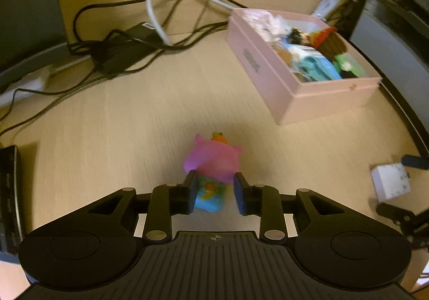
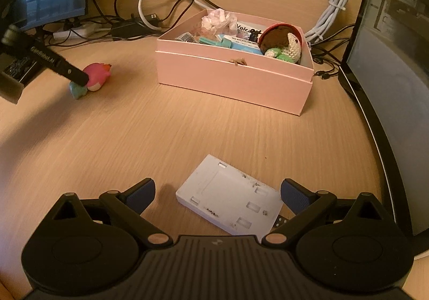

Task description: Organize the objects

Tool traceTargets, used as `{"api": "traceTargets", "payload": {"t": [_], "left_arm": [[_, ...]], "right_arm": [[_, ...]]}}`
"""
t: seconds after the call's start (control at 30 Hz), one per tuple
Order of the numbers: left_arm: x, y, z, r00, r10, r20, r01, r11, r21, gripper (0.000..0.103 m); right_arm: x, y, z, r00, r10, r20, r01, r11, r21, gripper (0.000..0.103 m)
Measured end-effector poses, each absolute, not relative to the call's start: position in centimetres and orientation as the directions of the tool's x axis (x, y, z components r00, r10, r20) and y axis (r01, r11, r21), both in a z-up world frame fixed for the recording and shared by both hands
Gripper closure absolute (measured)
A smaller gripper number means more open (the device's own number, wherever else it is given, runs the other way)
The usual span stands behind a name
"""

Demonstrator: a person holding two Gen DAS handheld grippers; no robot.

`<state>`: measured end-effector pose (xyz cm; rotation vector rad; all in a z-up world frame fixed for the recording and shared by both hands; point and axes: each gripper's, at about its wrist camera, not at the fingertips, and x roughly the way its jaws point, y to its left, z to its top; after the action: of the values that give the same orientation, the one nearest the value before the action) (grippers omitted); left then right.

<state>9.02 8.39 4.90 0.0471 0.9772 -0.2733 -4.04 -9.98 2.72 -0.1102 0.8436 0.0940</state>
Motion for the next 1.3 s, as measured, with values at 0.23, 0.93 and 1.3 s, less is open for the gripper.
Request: {"api": "traceTargets", "payload": {"t": [0.23,0.93,1.3], "left_arm": [[6.7,6.0,5.0,0.563,-0.182,-0.806,0.276,0.961,-0.024,0.071],[1.6,0.0,2.8,0.552,-0.232,-0.801,0.378,0.926,-0.007,0.071],[1.9,1.4,2.8,0.551,-0.266,-0.791,0.292,0.949,-0.115,0.071]], "right_arm": [[-3.3,-9.5,2.6,0.663,0.041,-0.747,-0.142,0.987,-0.072,0.003],[-4.1,-11.7,2.1,0.666,0.005,-0.746,-0.072,0.996,-0.058,0.000],[-5.2,-11.7,2.1,0.649,0.095,-0.755,-0.125,0.992,0.017,0.000]]}}
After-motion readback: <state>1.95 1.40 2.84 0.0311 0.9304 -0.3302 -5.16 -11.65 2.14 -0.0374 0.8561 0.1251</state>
